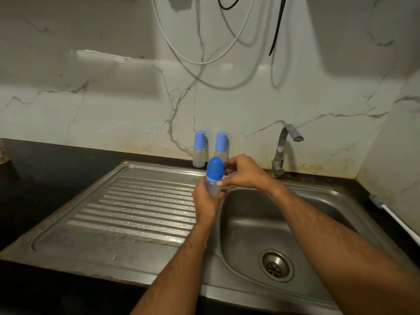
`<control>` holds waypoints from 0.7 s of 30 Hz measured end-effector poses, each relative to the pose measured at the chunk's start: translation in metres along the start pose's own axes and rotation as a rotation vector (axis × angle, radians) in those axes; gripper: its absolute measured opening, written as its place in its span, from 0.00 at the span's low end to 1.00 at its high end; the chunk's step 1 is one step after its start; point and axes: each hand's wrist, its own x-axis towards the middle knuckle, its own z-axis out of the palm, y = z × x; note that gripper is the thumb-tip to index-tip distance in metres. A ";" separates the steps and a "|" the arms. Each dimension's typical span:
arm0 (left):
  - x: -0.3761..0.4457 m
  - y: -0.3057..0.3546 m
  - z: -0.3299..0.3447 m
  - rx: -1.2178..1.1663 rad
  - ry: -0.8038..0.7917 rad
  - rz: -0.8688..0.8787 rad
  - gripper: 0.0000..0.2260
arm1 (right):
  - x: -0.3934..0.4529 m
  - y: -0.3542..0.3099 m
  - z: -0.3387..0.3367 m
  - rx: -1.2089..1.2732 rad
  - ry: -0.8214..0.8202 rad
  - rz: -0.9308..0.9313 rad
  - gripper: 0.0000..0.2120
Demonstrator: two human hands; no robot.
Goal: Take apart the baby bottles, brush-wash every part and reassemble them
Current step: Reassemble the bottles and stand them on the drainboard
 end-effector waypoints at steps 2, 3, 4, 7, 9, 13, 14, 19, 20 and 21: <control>0.004 0.001 -0.001 -0.020 -0.003 0.011 0.19 | 0.004 0.001 0.009 0.019 -0.006 -0.008 0.28; 0.007 0.001 -0.002 -0.027 0.000 0.013 0.18 | 0.007 0.001 0.012 0.026 0.000 -0.010 0.27; 0.008 0.002 -0.003 -0.036 0.004 0.009 0.17 | 0.010 0.001 0.016 0.026 0.005 -0.008 0.26; 0.018 0.003 -0.008 -0.031 -0.005 0.025 0.16 | 0.020 -0.003 0.023 0.031 0.016 -0.007 0.24; 0.028 0.000 -0.013 0.003 -0.014 0.040 0.17 | 0.028 -0.008 0.028 0.052 0.031 -0.007 0.23; 0.050 -0.003 -0.022 0.053 0.003 0.063 0.18 | 0.044 -0.016 0.035 0.087 0.066 -0.001 0.21; 0.055 -0.002 -0.024 0.059 -0.001 0.062 0.18 | 0.048 -0.017 0.036 0.101 0.065 0.001 0.21; 0.086 -0.005 -0.034 0.064 0.002 0.051 0.21 | 0.075 -0.025 0.043 0.148 0.079 0.003 0.17; 0.094 -0.005 -0.036 0.068 0.004 0.046 0.21 | 0.083 -0.027 0.044 0.147 0.089 0.008 0.15; 0.100 -0.004 -0.037 0.070 0.003 0.041 0.21 | 0.089 -0.028 0.045 0.150 0.096 0.013 0.14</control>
